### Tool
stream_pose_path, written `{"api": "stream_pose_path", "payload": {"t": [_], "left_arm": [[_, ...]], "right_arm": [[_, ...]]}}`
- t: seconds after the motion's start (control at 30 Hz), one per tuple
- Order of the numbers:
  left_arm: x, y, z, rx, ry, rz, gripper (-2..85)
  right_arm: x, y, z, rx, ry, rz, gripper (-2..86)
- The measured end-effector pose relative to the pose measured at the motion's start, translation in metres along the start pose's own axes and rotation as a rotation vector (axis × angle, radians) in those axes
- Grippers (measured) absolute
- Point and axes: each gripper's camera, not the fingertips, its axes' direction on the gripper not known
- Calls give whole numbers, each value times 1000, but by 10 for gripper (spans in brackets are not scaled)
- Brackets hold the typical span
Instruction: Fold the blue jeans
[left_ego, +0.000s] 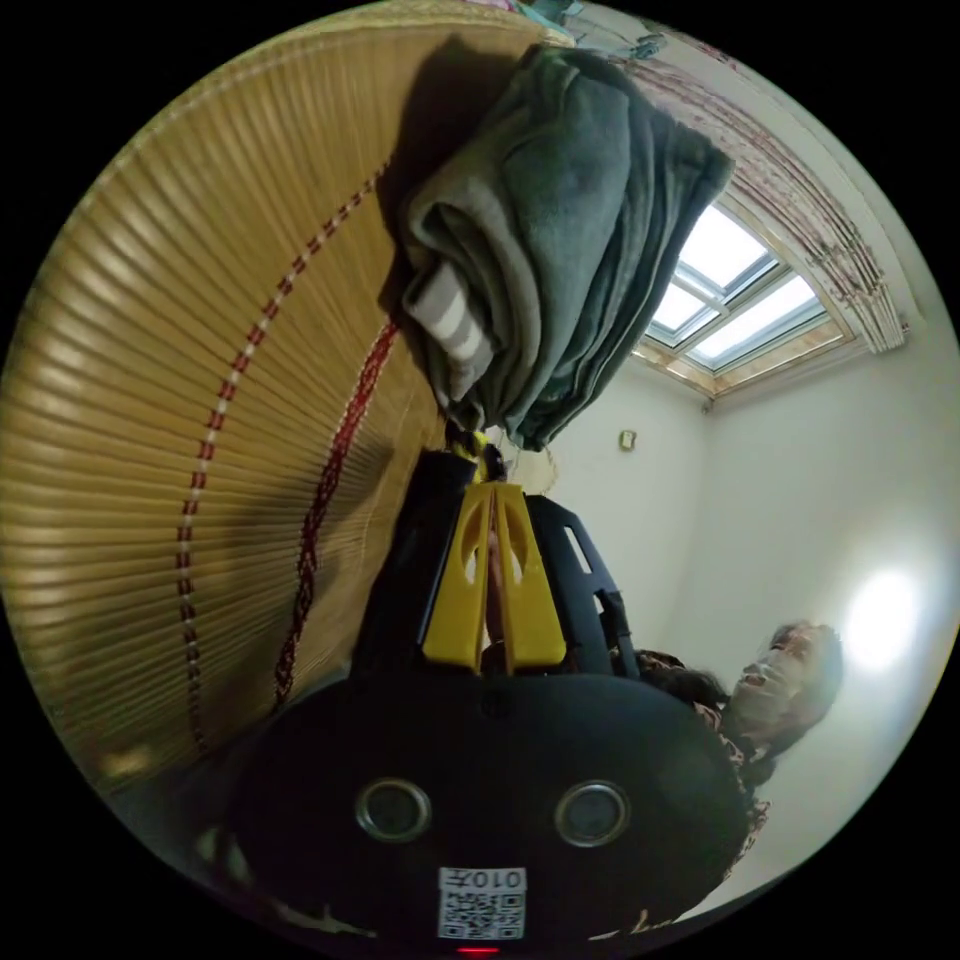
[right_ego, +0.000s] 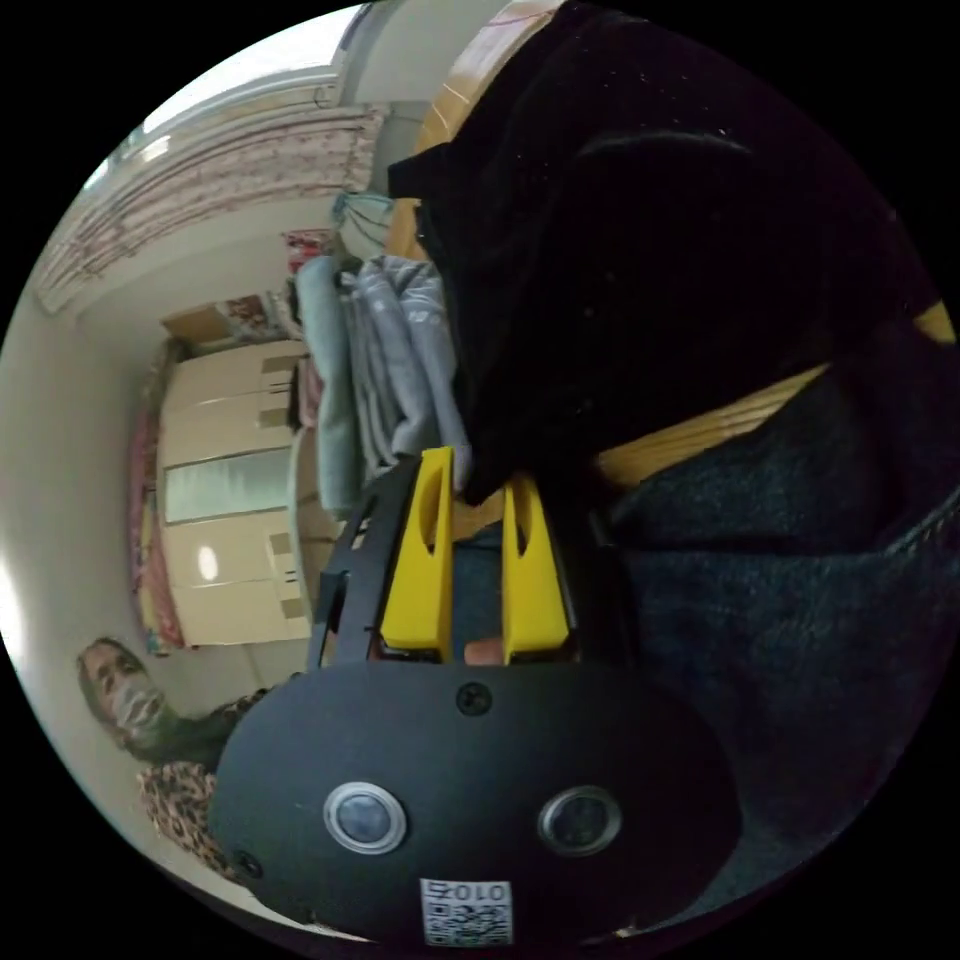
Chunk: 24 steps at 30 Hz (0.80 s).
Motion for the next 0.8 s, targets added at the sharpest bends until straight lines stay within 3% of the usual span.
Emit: {"api": "stream_pose_path", "payload": {"t": [0.17, 0.3, 0.4, 0.5, 0.8], "left_arm": [[23, 2, 39, -118, -277, 23, 1], [27, 4, 68, -185, -401, 33, 3], [28, 6, 81, -217, -445, 39, 3], [26, 8, 87, -226, -379, 23, 1], [17, 11, 74, -147, -279, -25, -1]], "right_arm": [[-10, 69, -61, 104, -94, -129, 109], [-3, 144, -145, 334, 179, -47, 117], [-10, 169, -173, 432, 162, -78, 85], [-23, 145, -161, 417, 148, -177, 40], [-36, -51, -72, 272, -30, -168, 29]]}}
